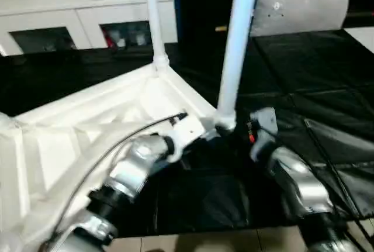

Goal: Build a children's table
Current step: Rotate leg to tighten

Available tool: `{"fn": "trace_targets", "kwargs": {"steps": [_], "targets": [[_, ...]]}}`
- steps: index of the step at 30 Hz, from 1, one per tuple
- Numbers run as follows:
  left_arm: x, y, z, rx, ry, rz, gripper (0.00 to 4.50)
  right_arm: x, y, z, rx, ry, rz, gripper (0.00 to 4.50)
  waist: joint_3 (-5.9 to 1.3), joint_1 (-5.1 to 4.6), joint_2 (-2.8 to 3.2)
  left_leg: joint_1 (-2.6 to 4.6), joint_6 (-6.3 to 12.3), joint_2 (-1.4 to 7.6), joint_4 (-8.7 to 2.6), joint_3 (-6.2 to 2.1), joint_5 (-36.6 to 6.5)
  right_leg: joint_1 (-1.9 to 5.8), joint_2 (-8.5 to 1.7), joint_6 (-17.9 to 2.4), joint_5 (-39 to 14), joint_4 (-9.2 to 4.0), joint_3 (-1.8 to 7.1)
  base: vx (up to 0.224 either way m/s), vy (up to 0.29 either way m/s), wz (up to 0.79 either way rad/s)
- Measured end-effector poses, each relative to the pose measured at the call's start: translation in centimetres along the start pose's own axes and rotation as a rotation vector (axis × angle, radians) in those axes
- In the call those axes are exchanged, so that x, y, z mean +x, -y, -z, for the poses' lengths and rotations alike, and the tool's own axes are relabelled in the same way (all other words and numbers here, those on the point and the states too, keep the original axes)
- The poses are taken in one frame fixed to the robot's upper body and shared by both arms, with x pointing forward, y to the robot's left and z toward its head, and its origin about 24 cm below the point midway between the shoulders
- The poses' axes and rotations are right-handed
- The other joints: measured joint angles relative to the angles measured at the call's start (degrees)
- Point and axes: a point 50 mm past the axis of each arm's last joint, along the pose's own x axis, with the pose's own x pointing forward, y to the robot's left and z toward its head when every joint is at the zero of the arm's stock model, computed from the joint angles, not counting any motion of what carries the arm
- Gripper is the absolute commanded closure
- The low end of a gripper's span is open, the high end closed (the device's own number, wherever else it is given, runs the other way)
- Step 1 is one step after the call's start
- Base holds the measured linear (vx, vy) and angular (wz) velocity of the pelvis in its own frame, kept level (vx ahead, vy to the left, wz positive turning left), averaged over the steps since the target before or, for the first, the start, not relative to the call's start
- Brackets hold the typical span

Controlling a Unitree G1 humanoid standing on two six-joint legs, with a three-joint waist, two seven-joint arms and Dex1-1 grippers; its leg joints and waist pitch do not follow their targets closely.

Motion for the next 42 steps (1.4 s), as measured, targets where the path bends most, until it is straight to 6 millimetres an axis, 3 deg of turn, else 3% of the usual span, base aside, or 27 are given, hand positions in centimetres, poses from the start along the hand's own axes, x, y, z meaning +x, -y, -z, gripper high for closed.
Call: {"fn": "trace_targets", "kwargs": {"steps": [7, 15, 20, 28, 29, 33, 38, 42], "targets": [[-2.3, -0.9, 1.4, 0.070, 0.003, 0.151, 4.50, -2.7, 1.7, -2.1, -0.144, -0.019, -0.153, 0.07, 0.04, 0.40, 0.08, -0.01, 0.03, 0.00, 0.03, 0.00, 0.01, -0.05, 0.00, 0.03, -0.01, -0.03, 0.00, 0.000, 0.000, 0.00], [-4.0, -0.5, 1.9, 0.190, 0.000, 0.392, 4.50, -2.4, 0.8, -3.7, -0.288, -0.100, -0.440, 0.07, 0.02, 2.21, 0.01, 0.06, 0.09, 0.02, 0.12, 0.00, -0.01, -0.10, 0.00, 0.05, -0.02, 0.03, 0.00, 0.000, 0.000, 0.00], [-4.3, -0.2, 1.8, 0.219, 0.002, 0.469, 4.50, -1.8, 0.1, -3.3, -0.284, -0.140, -0.550, 0.07, -0.03, 2.96, -0.12, 0.06, 0.10, 0.02, 0.24, 0.01, -0.02, -0.10, -0.01, 0.04, -0.02, 0.09, 0.02, 0.000, 0.000, 0.00], [-4.4, 0.0, 1.9, 0.230, 0.003, 0.508, 4.50, -1.6, -0.3, -2.6, -0.256, -0.182, -0.632, 0.61, -0.10, 3.35, -0.54, 0.09, 0.09, 0.05, 0.33, 0.01, -0.02, -0.10, -0.02, 0.03, -0.03, 0.23, 0.03, 0.000, 0.000, 0.00], [-4.4, 0.0, 1.9, 0.233, 0.004, 0.510, 4.50, -1.6, -0.3, -2.6, -0.255, -0.185, -0.639, 0.92, -0.09, 3.37, -0.56, 0.09, 0.09, 0.05, 0.36, 0.02, -0.02, -0.10, -0.02, 0.03, -0.03, 0.25, 0.03, 0.000, 0.000, 0.00], [-4.4, 0.0, 1.9, 0.237, 0.002, 0.512, 4.50, -1.3, -0.4, -2.6, -0.254, -0.200, -0.672, 1.11, -0.06, 3.33, -0.82, 0.10, 0.09, 0.06, 0.42, 0.02, -0.02, -0.10, -0.02, 0.03, -0.03, 0.32, 0.04, 0.000, 0.000, 0.00], [-4.5, 0.0, 1.9, 0.237, 0.001, 0.513, 4.50, -1.2, -0.4, -2.5, -0.245, -0.204, -0.686, 1.66, -0.06, 3.25, -0.89, 0.11, 0.08, 0.06, 0.43, 0.02, -0.02, -0.10, -0.02, 0.03, -0.03, 0.33, 0.04, 0.000, 0.000, 0.00], [-4.5, -0.1, 2.0, 0.228, 0.000, 0.512, 4.50, -1.2, -0.5, -2.4, -0.219, -0.202, -0.684, 1.76, -0.06, 3.25, -0.92, 0.11, 0.08, 0.07, 0.43, 0.03, -0.02, -0.10, -0.02, 0.01, -0.04, 0.40, 0.05, 0.000, 0.000, 0.00]]}}
